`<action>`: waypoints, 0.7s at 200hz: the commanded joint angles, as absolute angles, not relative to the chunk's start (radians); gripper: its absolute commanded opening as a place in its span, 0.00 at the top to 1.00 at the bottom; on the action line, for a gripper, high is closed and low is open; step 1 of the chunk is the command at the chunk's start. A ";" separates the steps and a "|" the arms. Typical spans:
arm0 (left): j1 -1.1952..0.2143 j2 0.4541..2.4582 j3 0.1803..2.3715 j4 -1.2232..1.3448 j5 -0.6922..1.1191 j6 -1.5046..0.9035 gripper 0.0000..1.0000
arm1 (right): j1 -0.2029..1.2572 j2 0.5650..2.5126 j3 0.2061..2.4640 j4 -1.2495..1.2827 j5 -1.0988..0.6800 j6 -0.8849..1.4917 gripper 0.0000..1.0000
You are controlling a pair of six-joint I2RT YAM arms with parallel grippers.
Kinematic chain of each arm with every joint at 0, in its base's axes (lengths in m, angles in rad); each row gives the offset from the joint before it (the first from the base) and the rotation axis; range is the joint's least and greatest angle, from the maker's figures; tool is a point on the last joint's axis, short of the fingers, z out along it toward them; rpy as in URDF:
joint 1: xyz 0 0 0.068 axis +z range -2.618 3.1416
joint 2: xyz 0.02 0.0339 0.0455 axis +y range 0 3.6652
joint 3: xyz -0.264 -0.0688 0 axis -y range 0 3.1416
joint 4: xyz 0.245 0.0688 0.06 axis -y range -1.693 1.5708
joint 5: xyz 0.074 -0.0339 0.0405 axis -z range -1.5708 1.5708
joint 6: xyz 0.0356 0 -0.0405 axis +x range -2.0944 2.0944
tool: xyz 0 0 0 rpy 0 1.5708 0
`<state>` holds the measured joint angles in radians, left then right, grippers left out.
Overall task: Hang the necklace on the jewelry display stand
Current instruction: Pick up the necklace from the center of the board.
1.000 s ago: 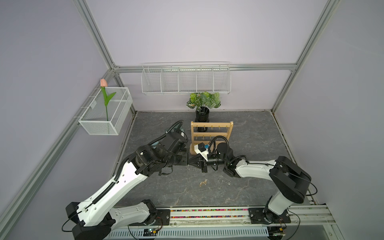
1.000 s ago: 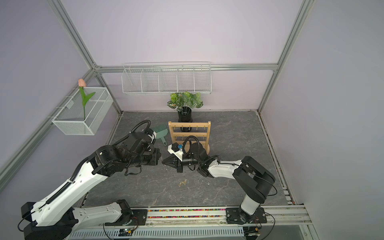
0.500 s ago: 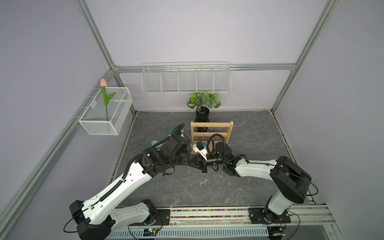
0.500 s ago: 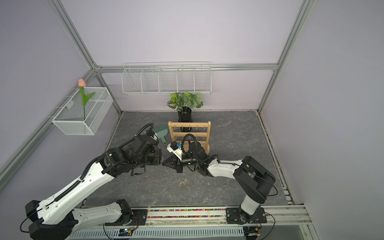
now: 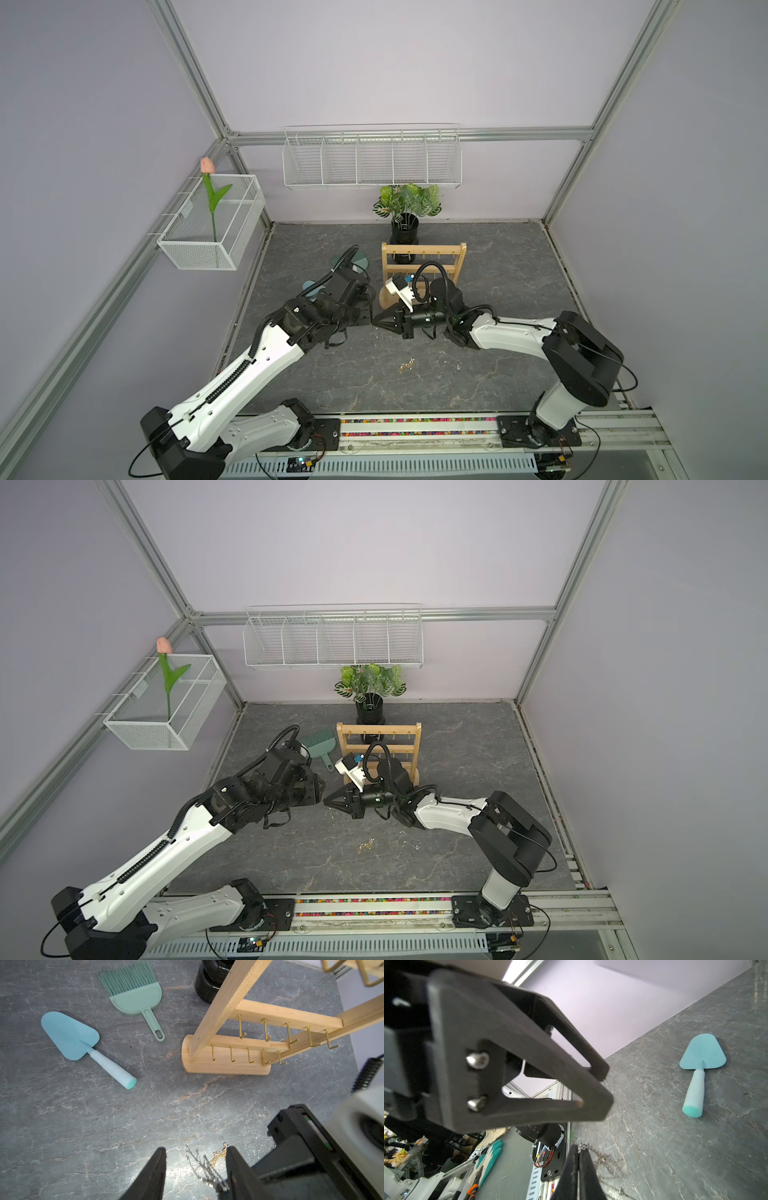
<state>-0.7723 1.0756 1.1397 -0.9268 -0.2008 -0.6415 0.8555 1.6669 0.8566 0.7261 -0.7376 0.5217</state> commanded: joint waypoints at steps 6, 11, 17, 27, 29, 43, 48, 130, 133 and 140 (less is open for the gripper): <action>-0.767 0.998 1.122 -0.957 -0.241 -0.623 0.51 | 0.830 1.646 0.873 0.696 -0.735 0.601 0.93; -0.767 0.987 1.113 -0.951 -0.236 -0.616 0.53 | 0.823 1.635 0.902 0.675 -0.732 0.602 0.93; -0.767 0.971 1.099 -0.944 -0.228 -0.609 0.55 | 0.817 1.624 0.906 0.656 -0.725 0.605 0.93; -0.767 0.951 1.060 -0.910 -0.194 -0.591 0.58 | 0.808 1.604 0.914 0.615 -0.716 0.611 0.93; -0.768 0.947 1.052 -0.902 -0.187 -0.588 0.58 | 0.805 1.600 0.916 0.607 -0.714 0.612 0.93; -0.769 0.938 0.989 -0.838 -0.114 -0.569 0.61 | 0.794 1.573 0.936 0.531 -0.696 0.607 0.93; -0.770 0.937 0.966 -0.812 -0.092 -0.568 0.61 | 0.792 1.564 0.946 0.497 -0.690 0.604 0.93; -0.775 1.014 0.885 -0.547 0.008 -0.514 0.60 | 0.766 1.475 1.043 0.246 -0.633 0.599 0.93; -0.775 1.013 0.883 -0.539 0.012 -0.513 0.60 | 0.767 1.472 1.044 0.243 -0.630 0.600 0.93; -0.776 1.007 0.877 -0.523 0.021 -0.507 0.60 | 0.767 1.469 1.050 0.233 -0.626 0.600 0.93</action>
<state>-0.7727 1.0096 0.8600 -0.6216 -0.0242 -0.5518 0.7727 1.4990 1.0237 0.3065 -0.6495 0.5919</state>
